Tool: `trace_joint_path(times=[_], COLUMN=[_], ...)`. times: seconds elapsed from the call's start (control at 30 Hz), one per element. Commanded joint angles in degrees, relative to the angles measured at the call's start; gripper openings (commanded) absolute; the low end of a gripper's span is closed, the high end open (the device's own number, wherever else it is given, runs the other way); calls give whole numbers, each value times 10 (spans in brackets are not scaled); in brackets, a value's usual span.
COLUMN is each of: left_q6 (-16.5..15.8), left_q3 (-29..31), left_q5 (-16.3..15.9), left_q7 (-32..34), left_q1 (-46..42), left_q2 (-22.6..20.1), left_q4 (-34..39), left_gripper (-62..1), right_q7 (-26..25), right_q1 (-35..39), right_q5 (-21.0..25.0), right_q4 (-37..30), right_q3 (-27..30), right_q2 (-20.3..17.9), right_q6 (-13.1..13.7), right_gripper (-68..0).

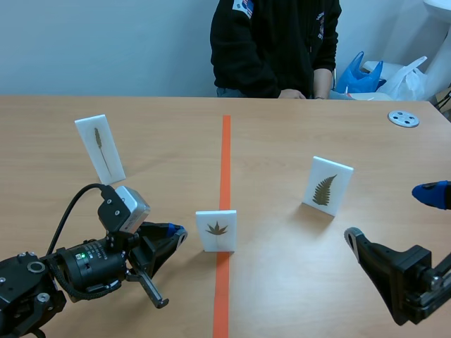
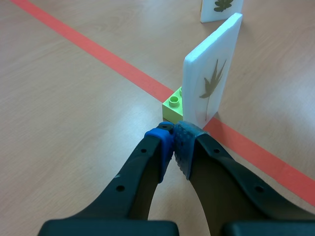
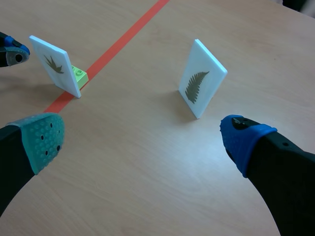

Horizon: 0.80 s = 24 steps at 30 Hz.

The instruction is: Sort the leaf by its shape. The table is split by an orange tape line. A compound leaf with several leaflets goes to the left side, a simple leaf with one blade goes to the right side. Return to the home posture when a red brick is placed on the table.

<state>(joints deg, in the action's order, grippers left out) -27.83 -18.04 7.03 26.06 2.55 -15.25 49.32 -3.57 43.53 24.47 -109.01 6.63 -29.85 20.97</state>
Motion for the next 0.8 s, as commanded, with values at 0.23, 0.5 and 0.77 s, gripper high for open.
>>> trace_joint_path(times=[0.23,0.5,0.77], left_q6=[0,0,0], left_q3=[2,24,92], left_q5=[-35,-64,-129], left_q7=[-11,-44,-136], left_q1=[-5,-61,-154], left_q2=[-14,-59,-99], left_q4=[33,118,256], left_gripper=[-568,-568,-568], right_q7=[-9,-9,-9], right_q1=[-7,-7,-7], right_q5=[2,2,2], right_q4=[-11,-11,-11], right_q3=[3,3,3], right_q2=[0,0,0], right_q6=[0,0,0], right_gripper=[-12,-12,-12])
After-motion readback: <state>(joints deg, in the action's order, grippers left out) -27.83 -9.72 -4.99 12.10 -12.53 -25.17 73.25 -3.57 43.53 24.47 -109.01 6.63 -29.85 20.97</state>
